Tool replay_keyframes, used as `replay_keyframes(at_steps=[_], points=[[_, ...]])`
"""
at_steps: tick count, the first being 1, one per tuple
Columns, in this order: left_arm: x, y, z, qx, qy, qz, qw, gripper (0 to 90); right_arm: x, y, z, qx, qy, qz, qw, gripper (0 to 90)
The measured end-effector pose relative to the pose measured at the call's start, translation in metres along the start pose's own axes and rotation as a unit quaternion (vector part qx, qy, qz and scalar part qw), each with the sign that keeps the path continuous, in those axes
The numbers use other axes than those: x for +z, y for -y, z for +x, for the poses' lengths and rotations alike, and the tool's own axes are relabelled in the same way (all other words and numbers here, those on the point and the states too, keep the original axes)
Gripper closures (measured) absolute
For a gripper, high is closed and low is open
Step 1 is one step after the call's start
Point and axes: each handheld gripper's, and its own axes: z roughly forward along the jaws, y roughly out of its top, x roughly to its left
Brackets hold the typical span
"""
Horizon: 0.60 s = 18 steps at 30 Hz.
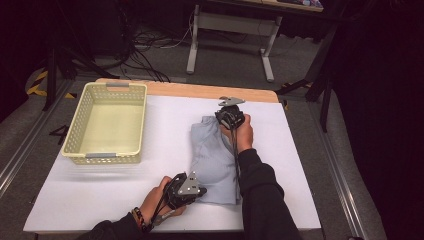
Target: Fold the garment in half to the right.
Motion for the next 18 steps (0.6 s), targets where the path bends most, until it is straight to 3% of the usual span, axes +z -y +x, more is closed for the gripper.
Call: replay_keyframes(at_steps=[4,6,7,12,15,18], points=[[0.000,0.000,0.000,0.000,0.001,-0.001,1.0000,90.0,-0.015,0.003,0.004,-0.010,-0.050,-0.019,0.9985,89.5],[0.000,0.000,0.001,-0.002,0.001,0.001,1.0000,90.0,-0.013,0.007,0.007,-0.025,-0.082,0.002,0.9963,89.6],[0.000,0.000,0.001,-0.003,0.001,0.001,1.0000,90.0,-0.011,0.010,0.010,-0.039,-0.085,0.016,0.9955,89.5],[0.000,0.000,0.000,0.000,-0.001,0.001,1.0000,90.0,0.005,0.022,0.011,-0.045,-0.080,0.051,0.9945,89.5],[-0.001,-0.001,0.000,0.004,-0.002,0.001,1.0000,90.0,0.011,0.020,0.012,-0.046,-0.067,0.047,0.9956,89.6],[-0.001,-0.001,0.000,0.001,0.003,0.003,1.0000,90.0,0.016,0.014,0.015,-0.058,-0.039,0.049,0.9963,89.6]])
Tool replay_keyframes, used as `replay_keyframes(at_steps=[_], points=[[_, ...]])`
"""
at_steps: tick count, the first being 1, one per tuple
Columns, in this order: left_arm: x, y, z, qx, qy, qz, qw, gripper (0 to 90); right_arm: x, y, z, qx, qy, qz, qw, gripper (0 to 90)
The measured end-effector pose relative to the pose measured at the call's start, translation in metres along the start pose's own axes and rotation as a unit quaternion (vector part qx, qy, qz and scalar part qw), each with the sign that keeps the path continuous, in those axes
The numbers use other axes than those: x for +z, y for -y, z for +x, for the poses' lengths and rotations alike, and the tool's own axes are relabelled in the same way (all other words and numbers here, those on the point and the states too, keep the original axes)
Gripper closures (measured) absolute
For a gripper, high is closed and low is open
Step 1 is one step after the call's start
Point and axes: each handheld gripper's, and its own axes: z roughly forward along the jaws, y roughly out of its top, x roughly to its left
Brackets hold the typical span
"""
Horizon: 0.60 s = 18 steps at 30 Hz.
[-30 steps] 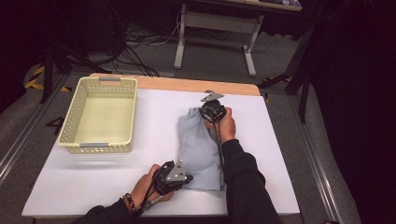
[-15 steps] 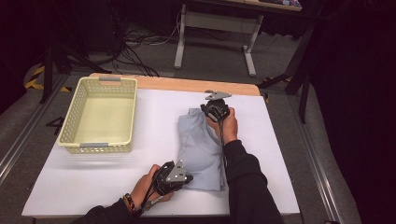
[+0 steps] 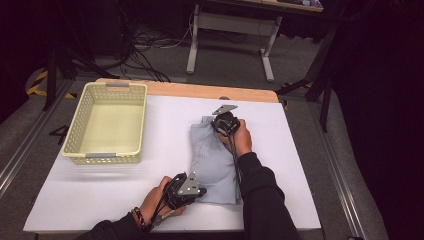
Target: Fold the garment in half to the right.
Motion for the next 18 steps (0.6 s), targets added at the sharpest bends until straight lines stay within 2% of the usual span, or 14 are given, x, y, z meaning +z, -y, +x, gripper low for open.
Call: replay_keyframes(at_steps=[4,8,13,16,18], points=[[-0.001,0.000,0.000,-0.002,0.000,0.002,1.0000,90.0,0.005,-0.004,0.001,0.004,0.021,-0.003,0.9998,89.5],[-0.001,0.001,0.000,-0.002,0.001,0.000,1.0000,90.0,0.005,-0.004,0.002,0.009,0.029,-0.008,0.9995,89.5],[-0.001,0.001,0.001,-0.003,0.002,-0.001,1.0000,90.0,-0.014,-0.004,0.000,0.030,0.033,-0.041,0.9982,89.6],[-0.001,0.001,0.000,-0.006,0.001,-0.002,1.0000,90.0,-0.033,-0.003,0.002,0.030,0.028,-0.055,0.9977,89.7],[0.000,0.001,-0.001,-0.003,-0.002,-0.004,1.0000,90.0,-0.046,0.000,0.005,0.047,0.015,-0.063,0.9968,89.7]])
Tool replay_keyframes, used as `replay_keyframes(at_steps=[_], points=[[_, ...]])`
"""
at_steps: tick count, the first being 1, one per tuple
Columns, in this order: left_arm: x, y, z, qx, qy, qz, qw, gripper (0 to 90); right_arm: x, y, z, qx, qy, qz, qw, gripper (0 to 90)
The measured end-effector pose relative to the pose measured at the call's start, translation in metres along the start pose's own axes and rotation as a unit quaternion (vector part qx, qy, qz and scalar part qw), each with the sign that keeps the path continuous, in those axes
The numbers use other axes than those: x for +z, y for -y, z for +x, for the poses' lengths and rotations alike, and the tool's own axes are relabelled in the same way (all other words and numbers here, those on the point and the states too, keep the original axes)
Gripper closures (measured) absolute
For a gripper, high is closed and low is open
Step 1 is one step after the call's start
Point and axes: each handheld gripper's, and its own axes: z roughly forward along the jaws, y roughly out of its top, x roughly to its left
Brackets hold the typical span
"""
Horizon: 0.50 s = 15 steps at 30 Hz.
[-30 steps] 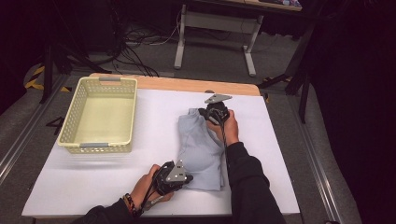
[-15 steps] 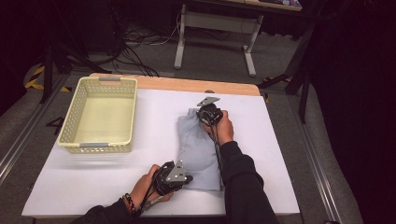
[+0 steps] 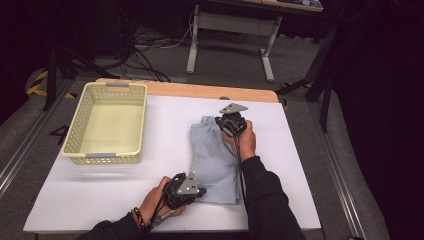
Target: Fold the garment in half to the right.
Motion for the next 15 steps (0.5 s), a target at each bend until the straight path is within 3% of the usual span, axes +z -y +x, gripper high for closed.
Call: replay_keyframes(at_steps=[2,5,8,12,15], points=[[0.000,0.000,0.000,0.002,-0.001,0.002,1.0000,90.0,-0.021,0.004,0.005,0.008,-0.017,-0.011,0.9998,89.7],[0.000,0.000,0.002,-0.004,0.004,0.001,1.0000,90.0,-0.049,0.012,0.018,-0.017,-0.026,-0.014,0.9994,89.6],[0.000,0.000,0.001,-0.004,0.003,0.003,1.0000,90.0,-0.074,0.024,0.031,-0.020,-0.068,-0.024,0.9972,87.9],[0.000,0.000,0.001,-0.004,0.003,0.002,1.0000,90.0,-0.094,0.044,0.045,-0.025,-0.083,-0.037,0.9955,87.8],[0.000,0.000,0.002,-0.006,0.005,-0.001,1.0000,90.0,-0.102,0.055,0.051,-0.032,-0.077,-0.045,0.9955,88.0]])
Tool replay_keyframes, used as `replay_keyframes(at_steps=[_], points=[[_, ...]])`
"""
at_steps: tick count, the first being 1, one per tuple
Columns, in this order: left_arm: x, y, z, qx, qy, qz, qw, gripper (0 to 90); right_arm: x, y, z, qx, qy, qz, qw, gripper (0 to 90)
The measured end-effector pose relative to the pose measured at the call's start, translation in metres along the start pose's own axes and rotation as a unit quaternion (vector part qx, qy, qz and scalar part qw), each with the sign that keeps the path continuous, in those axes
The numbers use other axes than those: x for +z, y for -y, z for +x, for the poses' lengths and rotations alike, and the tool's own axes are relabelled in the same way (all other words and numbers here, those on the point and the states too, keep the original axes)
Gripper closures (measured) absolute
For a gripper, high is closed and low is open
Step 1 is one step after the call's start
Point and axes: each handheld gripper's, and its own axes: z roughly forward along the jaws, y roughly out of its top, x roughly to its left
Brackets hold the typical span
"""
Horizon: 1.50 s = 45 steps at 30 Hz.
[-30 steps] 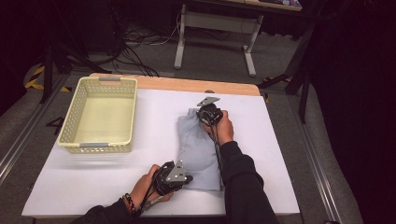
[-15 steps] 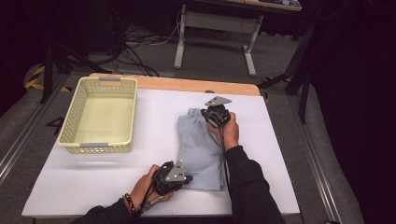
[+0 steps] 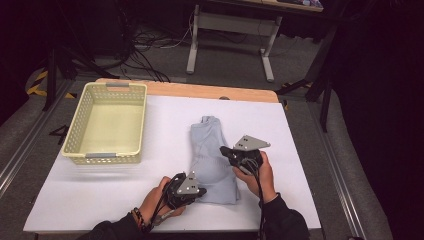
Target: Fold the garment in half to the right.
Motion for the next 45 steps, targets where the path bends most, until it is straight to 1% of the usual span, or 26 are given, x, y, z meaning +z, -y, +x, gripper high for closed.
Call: replay_keyframes(at_steps=[2,5,7,8,10,11,12,14,15,16,17,19,21,26,28,32,36,37,41,45], points=[[0.000,0.000,0.000,0.001,0.000,0.001,1.0000,90.0,-0.002,0.004,0.004,-0.004,-0.011,0.001,0.9999,87.9],[0.000,0.000,-0.001,0.002,-0.003,0.003,1.0000,90.0,-0.001,0.012,0.011,-0.016,-0.016,0.013,0.9997,87.7],[0.000,0.000,-0.002,-0.001,-0.003,0.002,1.0000,90.0,0.002,0.019,0.014,-0.024,-0.012,0.026,0.9993,87.7],[0.000,0.000,-0.001,0.004,-0.003,0.004,1.0000,90.0,0.003,0.021,0.014,-0.026,-0.010,0.030,0.9992,87.8],[0.000,0.000,-0.001,0.003,-0.004,0.002,1.0000,90.0,0.005,0.026,0.012,-0.029,0.001,0.038,0.9989,88.0],[0.000,0.000,-0.001,0.006,-0.004,0.004,1.0000,90.0,0.006,0.028,0.009,-0.029,0.008,0.041,0.9987,88.1],[-0.001,0.000,-0.001,0.003,-0.003,0.004,1.0000,90.0,0.008,0.030,0.007,-0.030,0.011,0.047,0.9984,88.2],[0.000,0.000,-0.001,0.003,-0.003,0.003,1.0000,90.0,0.011,0.033,0.002,-0.026,0.014,0.051,0.9983,89.2],[0.000,0.000,-0.001,0.003,-0.003,0.004,1.0000,90.0,0.014,0.036,-0.001,-0.016,0.007,0.055,0.9983,89.5],[0.000,0.000,-0.001,0.003,-0.003,0.004,1.0000,90.0,0.015,0.038,-0.002,-0.014,0.007,0.058,0.9982,89.5],[0.000,0.000,-0.001,0.004,-0.003,0.004,1.0000,90.0,0.016,0.039,-0.003,-0.015,0.010,0.062,0.9979,89.5],[0.000,0.000,-0.001,0.004,-0.004,0.004,1.0000,90.0,0.019,0.040,-0.003,-0.018,0.024,0.073,0.9969,89.6],[0.000,0.000,-0.001,0.006,-0.005,0.003,1.0000,90.0,0.020,0.041,-0.003,-0.012,0.025,0.073,0.9969,89.7],[0.000,0.000,-0.001,0.005,-0.005,0.003,1.0000,90.0,0.022,0.041,-0.003,-0.020,0.035,0.076,0.9963,89.8],[0.000,0.000,-0.001,0.005,-0.004,0.003,1.0000,90.0,0.025,0.042,-0.001,-0.019,0.041,0.071,0.9964,89.8],[0.000,0.000,-0.001,0.005,-0.005,0.003,1.0000,90.0,0.029,0.040,0.002,-0.034,0.052,0.074,0.9953,89.8],[0.000,0.000,-0.002,0.008,-0.009,0.002,0.9999,90.0,0.028,0.042,0.000,-0.026,0.044,0.068,0.9964,89.7],[0.000,0.000,-0.003,0.007,-0.011,0.004,0.9999,89.9,0.028,0.042,0.000,-0.028,0.042,0.067,0.9965,89.7],[0.000,0.000,-0.003,0.008,-0.012,0.003,0.9999,89.9,0.028,0.042,0.001,-0.034,0.046,0.067,0.9961,89.7],[0.000,0.000,-0.003,0.006,-0.010,0.003,0.9999,89.9,0.026,0.043,0.000,-0.026,0.045,0.063,0.9967,89.7]])
